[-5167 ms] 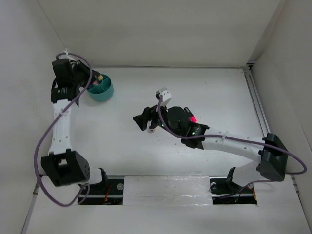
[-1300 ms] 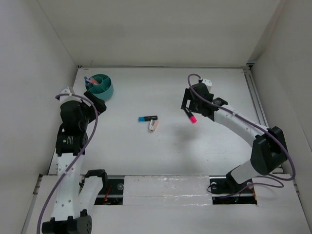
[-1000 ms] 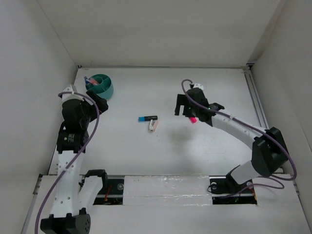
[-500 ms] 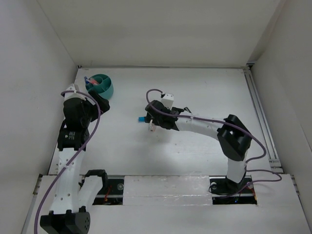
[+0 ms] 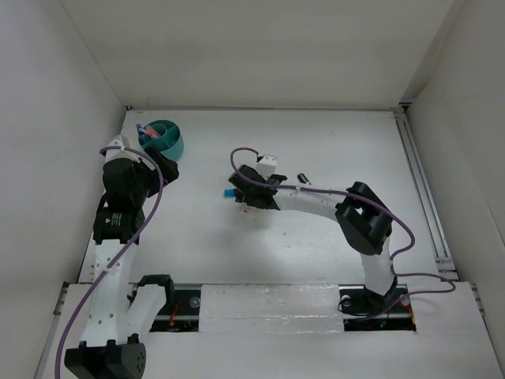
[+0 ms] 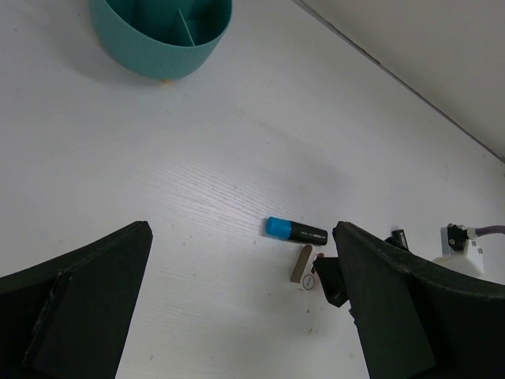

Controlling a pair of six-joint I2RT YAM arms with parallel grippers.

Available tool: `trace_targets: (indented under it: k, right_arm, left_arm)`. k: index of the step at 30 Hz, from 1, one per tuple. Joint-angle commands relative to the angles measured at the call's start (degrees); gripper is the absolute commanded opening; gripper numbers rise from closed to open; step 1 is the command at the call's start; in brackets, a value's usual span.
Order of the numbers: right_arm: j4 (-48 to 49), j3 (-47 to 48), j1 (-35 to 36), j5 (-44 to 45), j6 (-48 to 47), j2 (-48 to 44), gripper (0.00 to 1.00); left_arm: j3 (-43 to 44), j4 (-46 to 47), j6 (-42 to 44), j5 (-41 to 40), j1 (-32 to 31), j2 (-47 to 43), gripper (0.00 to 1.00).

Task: Sort the stationery into containers
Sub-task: Pick up the stapler from the center of the board.

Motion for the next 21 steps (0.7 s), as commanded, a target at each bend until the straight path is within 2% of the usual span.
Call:
trace_targets:
  k: [1, 21]
  right_arm:
    - [-0.3, 2.8, 0.3, 0.2, 0.4, 1.7, 0.76]
    - [2.2, 1.9, -0.2, -2.9, -0.1, 3.5, 0.72]
  left_arm:
    - [0.2, 1.7, 0.8, 0.8, -0.2, -0.9, 1.0]
    - [0.2, 1.7, 0.8, 0.8, -0.2, -0.9, 1.0]
